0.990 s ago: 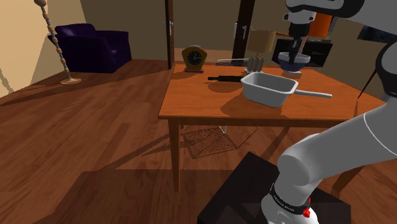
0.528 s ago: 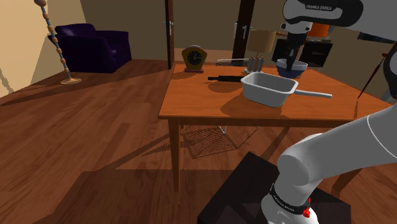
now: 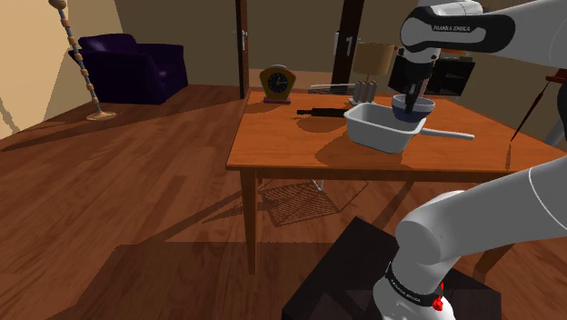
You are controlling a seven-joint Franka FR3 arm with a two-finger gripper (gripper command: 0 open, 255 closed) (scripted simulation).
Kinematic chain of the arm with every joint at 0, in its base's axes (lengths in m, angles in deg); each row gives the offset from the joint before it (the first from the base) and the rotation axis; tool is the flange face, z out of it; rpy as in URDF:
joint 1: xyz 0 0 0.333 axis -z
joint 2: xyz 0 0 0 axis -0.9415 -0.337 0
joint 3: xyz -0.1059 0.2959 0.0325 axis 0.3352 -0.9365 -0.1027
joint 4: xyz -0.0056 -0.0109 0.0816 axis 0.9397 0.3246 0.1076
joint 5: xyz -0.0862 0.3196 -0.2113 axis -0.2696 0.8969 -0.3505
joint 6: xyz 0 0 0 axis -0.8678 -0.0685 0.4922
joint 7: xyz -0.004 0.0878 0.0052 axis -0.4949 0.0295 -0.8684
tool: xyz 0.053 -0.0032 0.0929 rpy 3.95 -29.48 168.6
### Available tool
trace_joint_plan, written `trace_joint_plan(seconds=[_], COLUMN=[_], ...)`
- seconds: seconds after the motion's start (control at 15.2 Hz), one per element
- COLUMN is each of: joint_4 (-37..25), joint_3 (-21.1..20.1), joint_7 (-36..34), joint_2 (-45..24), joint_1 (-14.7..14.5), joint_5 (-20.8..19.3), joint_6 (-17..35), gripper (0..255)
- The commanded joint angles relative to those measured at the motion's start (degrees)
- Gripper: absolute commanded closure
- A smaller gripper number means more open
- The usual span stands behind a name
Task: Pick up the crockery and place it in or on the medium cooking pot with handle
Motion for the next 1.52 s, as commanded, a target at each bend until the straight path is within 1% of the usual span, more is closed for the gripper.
trace_joint_plan(seconds=[0.0, 0.33, 0.4, 0.73, 0.99, 1.45], joint_4=[0.5, 0.5, 0.5, 0.5, -7.6, -7.6], joint_3=[0.1, 0.1, 0.1, 0.1, -1.8, -1.8], joint_7=[-0.1, -0.1, -0.1, -0.1, 0.6, 0.6], joint_2=[0.1, 0.0, 0.0, 0.0, -1.6, -1.6], joint_1=[0.0, 0.0, 0.0, 0.0, -0.6, -0.6], joint_5=[-0.1, -0.1, -0.1, -0.1, 1.4, 1.4], joint_6=[0.5, 0.5, 0.5, 0.5, -6.3, -6.3], gripper=[255, 255, 0, 0, 0, 0])
